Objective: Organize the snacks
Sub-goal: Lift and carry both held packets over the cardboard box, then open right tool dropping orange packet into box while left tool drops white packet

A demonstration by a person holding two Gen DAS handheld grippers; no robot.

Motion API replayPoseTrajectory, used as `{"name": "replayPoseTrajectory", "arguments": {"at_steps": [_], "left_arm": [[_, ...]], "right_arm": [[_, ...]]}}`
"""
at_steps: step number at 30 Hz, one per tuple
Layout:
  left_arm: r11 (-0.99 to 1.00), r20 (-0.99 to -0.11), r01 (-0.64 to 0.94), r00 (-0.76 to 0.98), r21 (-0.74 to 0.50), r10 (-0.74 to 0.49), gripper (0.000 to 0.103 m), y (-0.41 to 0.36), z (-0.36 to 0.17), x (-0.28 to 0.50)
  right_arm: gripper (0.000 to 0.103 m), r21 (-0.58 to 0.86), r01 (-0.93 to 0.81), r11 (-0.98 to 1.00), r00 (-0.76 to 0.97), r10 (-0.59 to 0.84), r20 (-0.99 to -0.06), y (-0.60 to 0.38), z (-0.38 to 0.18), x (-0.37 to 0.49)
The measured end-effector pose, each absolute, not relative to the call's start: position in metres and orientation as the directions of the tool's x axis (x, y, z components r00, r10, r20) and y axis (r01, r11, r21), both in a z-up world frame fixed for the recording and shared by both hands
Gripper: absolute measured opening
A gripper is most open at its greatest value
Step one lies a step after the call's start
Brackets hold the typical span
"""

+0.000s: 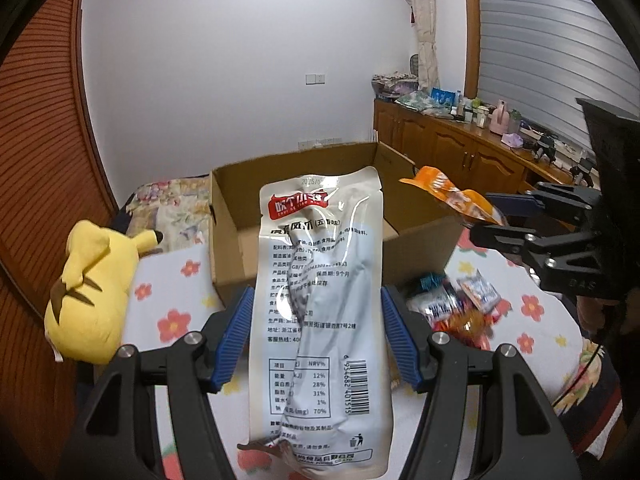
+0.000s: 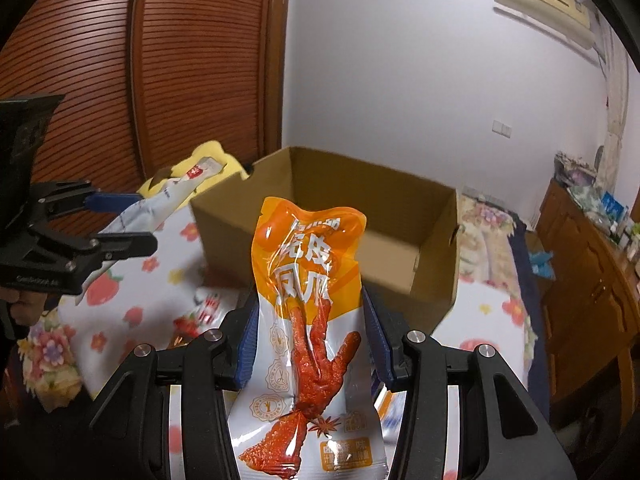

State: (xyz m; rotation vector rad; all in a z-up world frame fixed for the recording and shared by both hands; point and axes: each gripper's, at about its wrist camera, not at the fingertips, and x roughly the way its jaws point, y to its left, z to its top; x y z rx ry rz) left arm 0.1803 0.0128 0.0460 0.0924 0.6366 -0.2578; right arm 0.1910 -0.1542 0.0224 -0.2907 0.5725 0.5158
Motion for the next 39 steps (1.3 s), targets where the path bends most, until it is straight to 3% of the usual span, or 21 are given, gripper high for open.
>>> {"name": "replayPoseTrajectory", "arguments": {"at_steps": [24,39], "left_arm": [[0.957,-0.647,0.277,0.745,0.080,-0.162,0.064,-0.014,0.049,0.305],[0.961,-0.690,0.267,0.708,0.065,-0.150,0.065,-0.023,0.028,0.344]], "right_arm": [[0.049,-0.129,-0.526,0.841,0.681,0.326,-0.655,-0.157,0.008,0.330],[0.060,-0.106,-0.517,0.849,0.669,0.323,-0.670,-0.170,0.002,0.339]]}}
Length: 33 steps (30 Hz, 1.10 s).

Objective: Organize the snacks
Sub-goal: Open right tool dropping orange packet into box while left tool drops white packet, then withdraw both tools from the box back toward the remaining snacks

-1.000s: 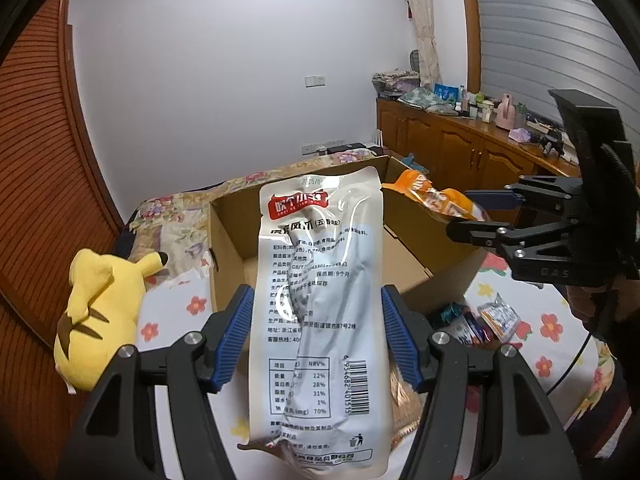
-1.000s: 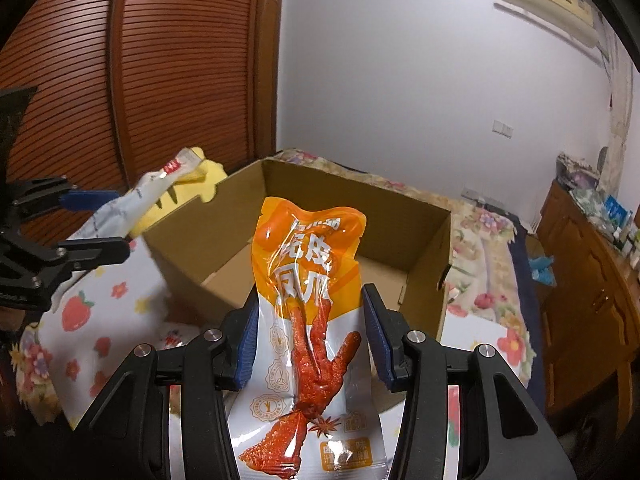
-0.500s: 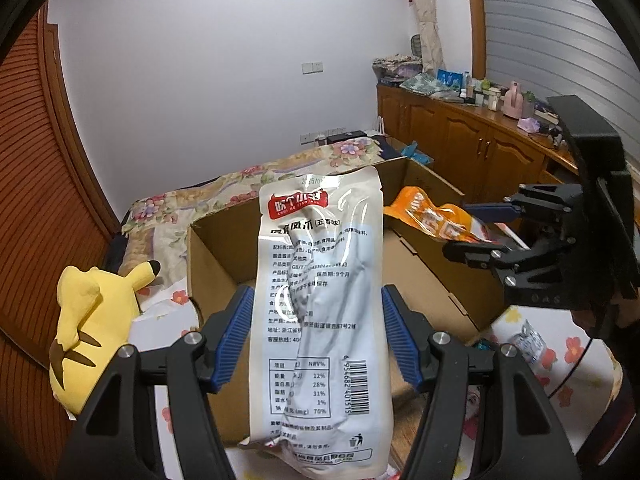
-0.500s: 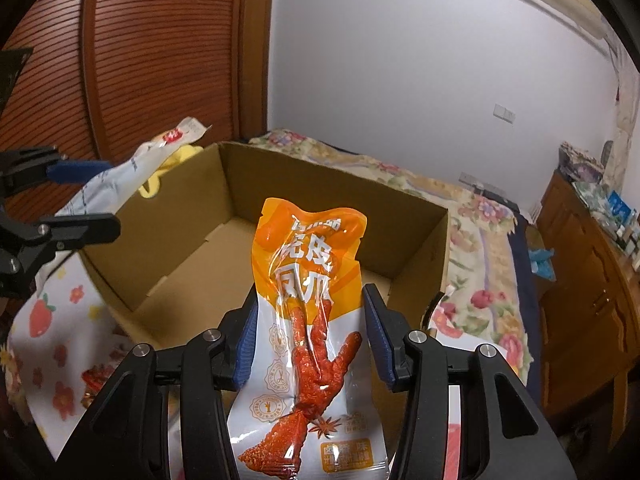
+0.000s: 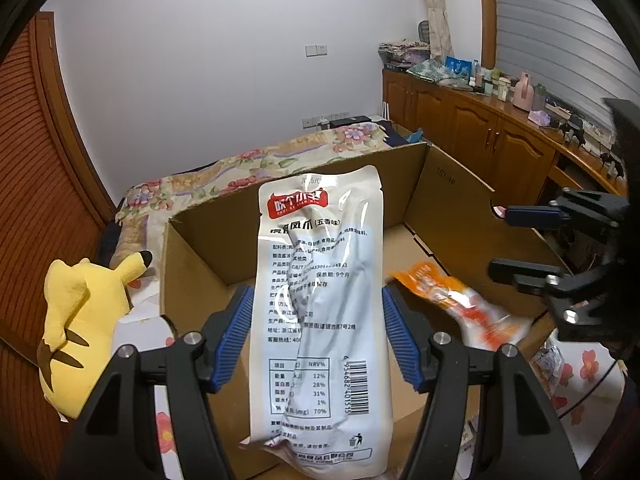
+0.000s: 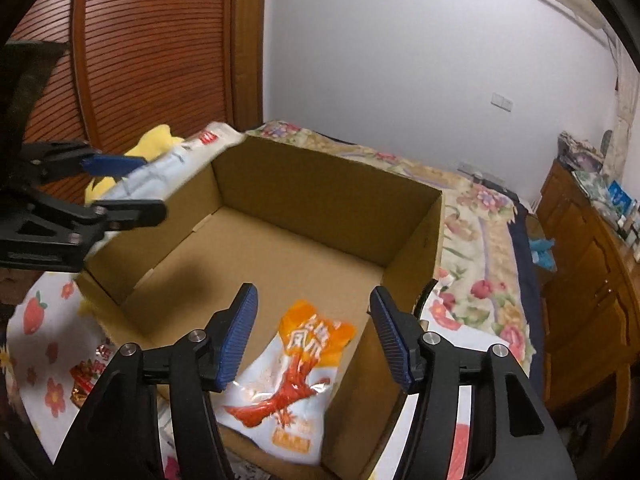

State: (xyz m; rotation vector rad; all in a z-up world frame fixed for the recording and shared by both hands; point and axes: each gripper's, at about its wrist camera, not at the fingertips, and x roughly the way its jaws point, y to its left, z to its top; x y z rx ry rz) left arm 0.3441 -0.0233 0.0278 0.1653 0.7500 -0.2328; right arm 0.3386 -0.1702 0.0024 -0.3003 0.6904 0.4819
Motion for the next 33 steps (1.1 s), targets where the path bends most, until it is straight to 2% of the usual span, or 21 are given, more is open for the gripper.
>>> {"name": "replayPoseTrajectory", "arguments": {"at_steps": [5,15,33], "left_arm": [[0.966,-0.696,0.246,0.708,0.078,-0.124,0.067,-0.026,0.024,0.351],[0.964,-0.674,0.258,0.723,0.064,-0.148,0.068,-0.022,0.031,0.332],[0.959,-0.601,0.280,0.774,0.040,-0.201,0.070,-0.010,0.049,0.230]], "right_arm": [[0.062,-0.102,-0.516,0.850,0.683,0.337,-0.648,-0.174,0.010,0.324],[0.064,-0.105,-0.504,0.857,0.701,0.335,-0.630,-0.181,0.020,0.307],[0.066,-0.063,-0.440,0.896,0.722,0.310,-0.619,-0.205,0.018,0.223]]}}
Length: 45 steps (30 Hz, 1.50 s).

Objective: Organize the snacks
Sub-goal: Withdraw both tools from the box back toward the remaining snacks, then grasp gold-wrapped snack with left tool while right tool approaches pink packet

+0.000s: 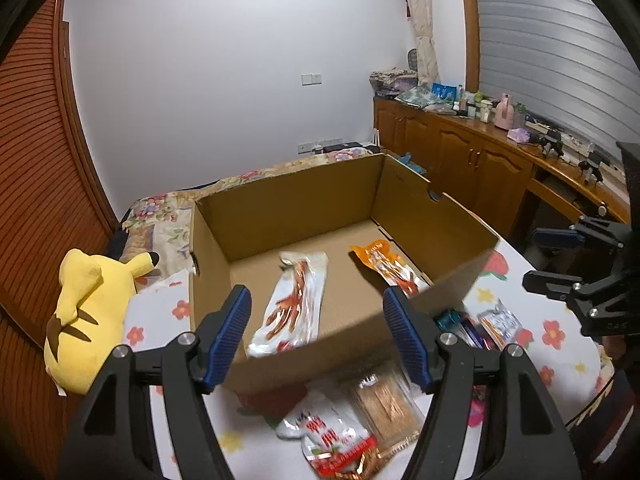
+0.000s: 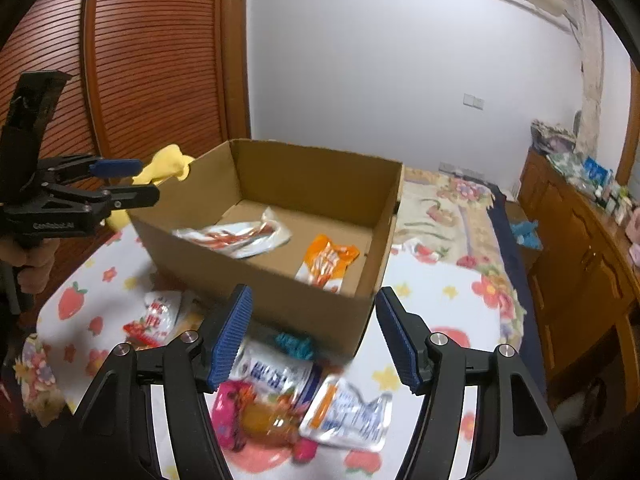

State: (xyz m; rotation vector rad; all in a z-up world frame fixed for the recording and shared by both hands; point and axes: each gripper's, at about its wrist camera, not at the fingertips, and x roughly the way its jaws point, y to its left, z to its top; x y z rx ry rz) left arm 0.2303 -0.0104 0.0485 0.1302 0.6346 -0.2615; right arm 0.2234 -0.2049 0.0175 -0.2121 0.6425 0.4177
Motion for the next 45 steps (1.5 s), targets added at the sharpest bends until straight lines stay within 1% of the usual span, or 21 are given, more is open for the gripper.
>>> {"name": "replayPoseTrajectory", "arguments": {"at_steps": [5,9,20,21,24,33,37,41,43,45], "left_arm": [[0.958,-0.601,0.287,0.771,0.030,-0.212,0.071,-0.010,0.034,0.205],[0.958,-0.614,0.285,0.762,0.027,-0.209,0.071,-0.010,0.011,0.189],[0.970,-0.696,0.242,0.692,-0.027,-0.193,0.071,-0.006,-0.064,0.169],[0.970,-0.700,0.242,0.688,-0.029,-0.193,0.069,-0.006,-0.069,0.167],[0.969,-0.710,0.245,0.675,-0.042,-0.201,0.069,-0.005,-0.081,0.159],[0.948,-0.726,0.307,0.634,-0.078,-0.266,0.063,-0.011,-0.095,0.152],[0.930,-0.745,0.347,0.588,-0.120,-0.315,0.061,-0.015,-0.097,0.148],[0.926,-0.758,0.358,0.569,-0.118,-0.317,0.061,-0.019,-0.099,0.142],[0.924,-0.758,0.363,0.568,-0.120,-0.321,0.058,-0.021,-0.099,0.140],[0.922,-0.756,0.368,0.568,-0.122,-0.327,0.057,-0.023,-0.097,0.140]], "right_arm": [[0.066,-0.052,-0.435,0.899,0.713,0.309,-0.629,-0.204,0.002,0.200],[0.066,-0.027,-0.423,0.906,0.702,0.308,-0.642,-0.208,-0.013,0.190],[0.065,0.036,-0.431,0.901,0.659,0.342,-0.670,-0.197,-0.058,0.176],[0.065,0.037,-0.435,0.900,0.655,0.344,-0.673,-0.195,-0.061,0.176],[0.064,0.027,-0.440,0.898,0.646,0.337,-0.684,-0.189,-0.071,0.180],[0.065,0.045,-0.446,0.894,0.613,0.342,-0.713,-0.185,-0.085,0.187],[0.066,0.094,-0.459,0.884,0.583,0.379,-0.718,-0.186,-0.082,0.185],[0.066,0.078,-0.467,0.881,0.581,0.373,-0.724,-0.182,-0.084,0.179],[0.066,0.082,-0.472,0.878,0.578,0.378,-0.724,-0.182,-0.084,0.176],[0.066,0.082,-0.477,0.875,0.574,0.381,-0.725,-0.182,-0.084,0.173]]}}
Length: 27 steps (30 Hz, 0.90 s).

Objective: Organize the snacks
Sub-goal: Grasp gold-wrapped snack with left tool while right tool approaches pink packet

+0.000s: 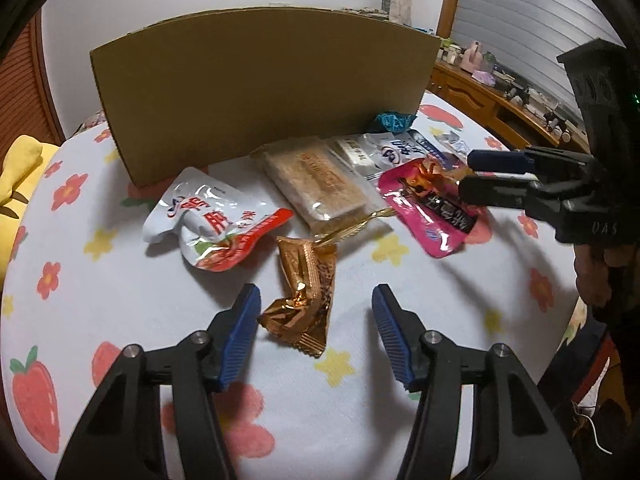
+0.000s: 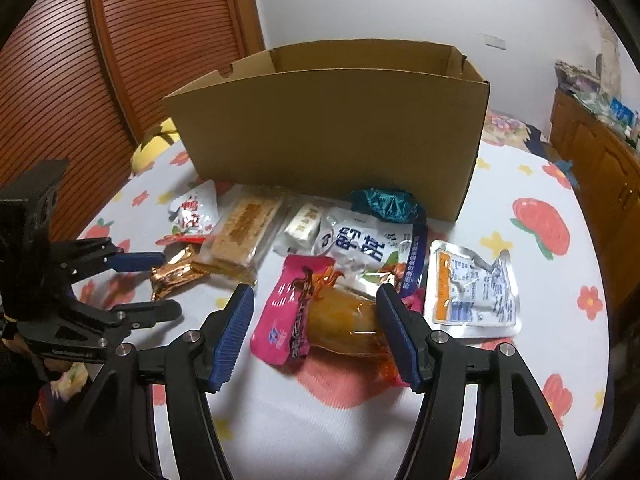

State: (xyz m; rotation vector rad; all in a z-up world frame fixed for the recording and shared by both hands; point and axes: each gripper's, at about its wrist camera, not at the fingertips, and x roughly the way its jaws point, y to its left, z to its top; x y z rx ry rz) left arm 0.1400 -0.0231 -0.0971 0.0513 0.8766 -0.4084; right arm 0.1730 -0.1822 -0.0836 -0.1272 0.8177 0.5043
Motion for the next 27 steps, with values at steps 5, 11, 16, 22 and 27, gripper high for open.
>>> {"name": "replayPoseTrajectory", "arguments": {"at_steps": [5,11,16,22,27], "left_arm": [[0.931,-0.751,0.350,0.584,-0.108,-0.307,0.043,-0.024,-0.098,0.149],[0.934,-0.747,0.348,0.597,-0.085,-0.291,0.039,-0.024,-0.100,0.149],[0.935,-0.742,0.349,0.612,-0.057,-0.274,0.032,-0.026,-0.101,0.146],[0.937,-0.737,0.338,0.609,-0.092,-0.292,0.022,-0.023,-0.100,0.143],[0.937,-0.724,0.332,0.620,-0.108,-0.303,0.022,-0.019,-0.094,0.130]], "right_arm": [[0.065,0.092,-0.501,0.861,0.551,0.399,-0.733,-0.181,-0.083,0.162],[0.064,0.131,-0.528,0.839,0.549,0.455,-0.701,-0.180,-0.065,0.153],[0.064,0.086,-0.531,0.843,0.567,0.429,-0.703,-0.175,-0.057,0.160],[0.064,0.051,-0.527,0.848,0.553,0.389,-0.737,-0.167,-0.068,0.184],[0.064,0.047,-0.531,0.846,0.521,0.370,-0.770,-0.170,-0.077,0.196]]}}
